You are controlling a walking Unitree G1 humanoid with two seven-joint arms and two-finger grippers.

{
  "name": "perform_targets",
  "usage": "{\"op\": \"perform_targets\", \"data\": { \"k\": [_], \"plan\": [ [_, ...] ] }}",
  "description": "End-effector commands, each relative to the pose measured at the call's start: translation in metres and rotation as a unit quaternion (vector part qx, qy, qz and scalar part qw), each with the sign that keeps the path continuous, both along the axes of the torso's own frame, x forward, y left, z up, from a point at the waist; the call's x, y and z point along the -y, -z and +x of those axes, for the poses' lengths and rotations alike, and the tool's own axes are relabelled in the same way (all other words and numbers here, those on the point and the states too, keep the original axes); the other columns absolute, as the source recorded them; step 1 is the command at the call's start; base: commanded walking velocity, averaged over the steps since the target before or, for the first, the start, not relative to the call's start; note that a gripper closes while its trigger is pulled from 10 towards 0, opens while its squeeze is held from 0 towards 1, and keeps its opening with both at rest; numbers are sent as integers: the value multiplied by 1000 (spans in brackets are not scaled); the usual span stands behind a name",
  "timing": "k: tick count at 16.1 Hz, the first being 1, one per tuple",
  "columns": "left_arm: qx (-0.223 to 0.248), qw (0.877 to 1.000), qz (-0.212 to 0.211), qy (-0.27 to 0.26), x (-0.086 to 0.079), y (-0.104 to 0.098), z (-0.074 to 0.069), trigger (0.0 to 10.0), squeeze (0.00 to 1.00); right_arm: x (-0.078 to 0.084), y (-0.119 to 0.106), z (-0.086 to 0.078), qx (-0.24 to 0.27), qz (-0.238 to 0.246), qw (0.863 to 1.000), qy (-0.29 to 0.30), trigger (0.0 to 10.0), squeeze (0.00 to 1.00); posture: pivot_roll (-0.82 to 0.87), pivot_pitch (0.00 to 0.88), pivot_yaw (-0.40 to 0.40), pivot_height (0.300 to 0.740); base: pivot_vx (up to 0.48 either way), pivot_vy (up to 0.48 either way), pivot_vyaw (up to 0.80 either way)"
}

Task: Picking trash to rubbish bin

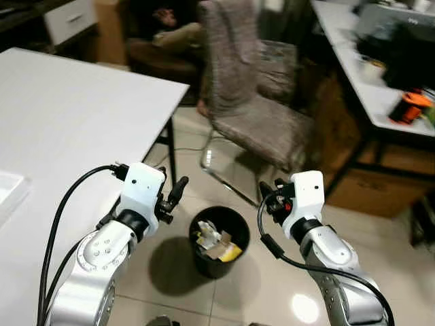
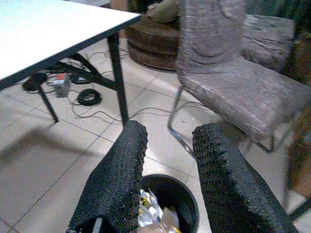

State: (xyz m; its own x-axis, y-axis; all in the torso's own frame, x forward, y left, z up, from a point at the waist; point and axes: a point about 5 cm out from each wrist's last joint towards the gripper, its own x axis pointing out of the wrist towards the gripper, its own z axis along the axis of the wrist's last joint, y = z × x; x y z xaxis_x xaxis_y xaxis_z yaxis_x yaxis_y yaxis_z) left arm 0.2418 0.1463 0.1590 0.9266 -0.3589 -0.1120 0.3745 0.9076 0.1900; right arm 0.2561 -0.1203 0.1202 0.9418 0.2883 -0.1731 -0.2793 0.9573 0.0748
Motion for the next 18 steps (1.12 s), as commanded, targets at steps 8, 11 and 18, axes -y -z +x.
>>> {"op": "perform_targets", "data": {
  "k": [8,11,18],
  "plan": [
    [3,1000,-1,13,2,-6,4,10000,0,4,3,-2,-10,2,1000,12,10000,0,-10,62,-39,740,-203,0,0],
    [3,1000,0,13,1,-6,3,10000,0,3,3,-1,-10,3,1000,13,10000,0,-8,61,-41,740,-289,0,0],
    [2,1000,3,11,0,-6,4,10000,0,2,3,0,-11,5,1000,13,10000,0,-5,60,-40,740,-287,0,0]
  ]
}}
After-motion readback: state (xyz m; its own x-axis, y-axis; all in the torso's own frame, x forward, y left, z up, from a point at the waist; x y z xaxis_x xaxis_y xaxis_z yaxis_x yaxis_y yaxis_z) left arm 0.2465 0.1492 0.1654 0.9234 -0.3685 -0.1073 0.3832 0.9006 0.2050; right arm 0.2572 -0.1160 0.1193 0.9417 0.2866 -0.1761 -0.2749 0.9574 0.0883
